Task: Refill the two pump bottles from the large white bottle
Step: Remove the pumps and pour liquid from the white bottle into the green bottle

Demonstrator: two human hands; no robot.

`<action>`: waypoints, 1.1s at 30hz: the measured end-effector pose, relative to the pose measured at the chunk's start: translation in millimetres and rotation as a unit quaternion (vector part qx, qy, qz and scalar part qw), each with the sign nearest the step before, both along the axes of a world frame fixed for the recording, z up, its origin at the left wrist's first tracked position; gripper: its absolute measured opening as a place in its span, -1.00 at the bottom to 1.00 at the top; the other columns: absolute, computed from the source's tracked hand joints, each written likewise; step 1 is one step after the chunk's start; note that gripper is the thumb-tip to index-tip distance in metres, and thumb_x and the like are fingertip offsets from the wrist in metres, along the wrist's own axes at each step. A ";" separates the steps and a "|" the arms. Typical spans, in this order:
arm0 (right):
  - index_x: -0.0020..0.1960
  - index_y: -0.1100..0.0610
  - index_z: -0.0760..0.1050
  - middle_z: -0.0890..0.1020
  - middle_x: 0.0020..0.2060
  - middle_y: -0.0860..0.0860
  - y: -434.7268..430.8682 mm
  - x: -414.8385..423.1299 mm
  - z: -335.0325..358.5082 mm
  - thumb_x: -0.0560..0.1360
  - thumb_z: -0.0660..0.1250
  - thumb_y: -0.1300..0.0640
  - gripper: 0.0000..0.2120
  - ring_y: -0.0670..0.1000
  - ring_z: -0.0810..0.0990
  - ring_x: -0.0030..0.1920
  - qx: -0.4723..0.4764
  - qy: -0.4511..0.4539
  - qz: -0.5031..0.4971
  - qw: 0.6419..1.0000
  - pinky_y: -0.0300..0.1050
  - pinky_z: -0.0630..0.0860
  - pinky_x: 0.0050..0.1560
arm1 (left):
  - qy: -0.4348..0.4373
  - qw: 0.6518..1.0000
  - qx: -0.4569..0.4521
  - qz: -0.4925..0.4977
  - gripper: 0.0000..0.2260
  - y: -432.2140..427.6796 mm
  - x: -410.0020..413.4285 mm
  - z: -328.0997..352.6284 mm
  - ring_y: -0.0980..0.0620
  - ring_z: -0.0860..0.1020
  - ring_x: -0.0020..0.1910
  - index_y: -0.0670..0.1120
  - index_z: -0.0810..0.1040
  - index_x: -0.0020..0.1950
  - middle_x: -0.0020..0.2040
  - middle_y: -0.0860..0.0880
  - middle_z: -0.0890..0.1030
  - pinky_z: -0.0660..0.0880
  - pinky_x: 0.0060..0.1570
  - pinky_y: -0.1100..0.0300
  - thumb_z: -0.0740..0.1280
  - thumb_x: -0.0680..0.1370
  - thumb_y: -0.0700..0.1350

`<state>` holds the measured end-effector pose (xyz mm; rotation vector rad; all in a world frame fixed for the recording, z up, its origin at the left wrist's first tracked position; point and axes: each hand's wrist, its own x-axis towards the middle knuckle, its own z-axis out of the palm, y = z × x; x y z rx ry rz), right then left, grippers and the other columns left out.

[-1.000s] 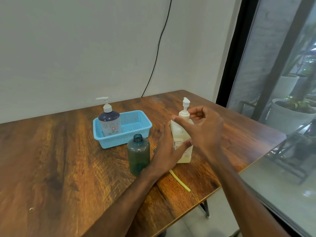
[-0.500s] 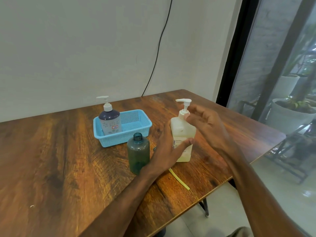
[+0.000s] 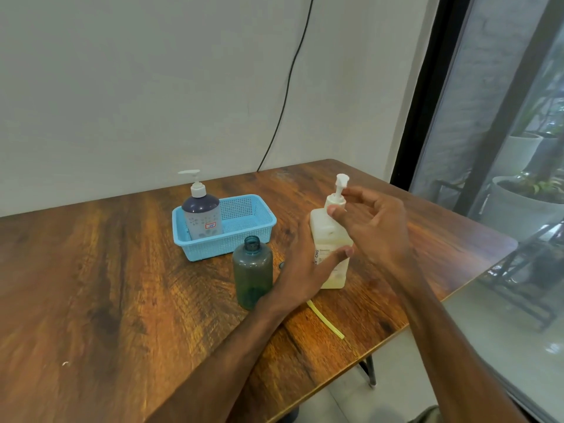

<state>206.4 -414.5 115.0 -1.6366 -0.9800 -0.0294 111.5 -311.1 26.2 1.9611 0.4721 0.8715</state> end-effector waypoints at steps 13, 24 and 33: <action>0.18 0.02 0.60 0.67 -0.02 -0.17 -0.4 -5.9 10.7 0.31 0.63 -0.10 -0.49 -0.19 0.66 -0.01 0.015 0.005 -0.016 1.000 -0.17 0.66 0.04 | -0.001 1.000 -0.025 -0.009 -0.21 -0.8 0.0 1.3 0.22 0.53 0.30 0.21 0.12 0.62 0.42 0.19 0.47 0.44 0.05 0.44 0.51 0.54 0.22; 0.26 -0.03 0.54 0.66 0.07 -0.17 1.5 -6.8 9.8 0.33 0.60 -0.18 -0.42 -0.17 0.64 0.08 -0.007 0.023 0.005 1.000 -0.10 0.64 0.12 | -0.007 1.000 -0.019 -0.012 -0.19 2.0 1.4 -1.4 0.18 0.53 0.36 0.19 0.12 0.64 0.46 0.15 0.47 0.49 0.12 0.37 0.51 0.53 0.24; 0.37 -0.02 0.49 0.67 0.21 -0.13 2.1 -9.7 7.1 0.49 0.46 0.15 -0.54 -0.17 0.63 0.20 -0.005 0.047 0.048 0.998 0.07 0.61 0.22 | -0.010 1.000 -0.018 -0.011 -0.26 0.6 0.4 -1.5 0.20 0.56 0.30 0.24 0.20 0.54 0.36 0.18 0.52 0.59 0.19 0.20 0.50 0.48 0.32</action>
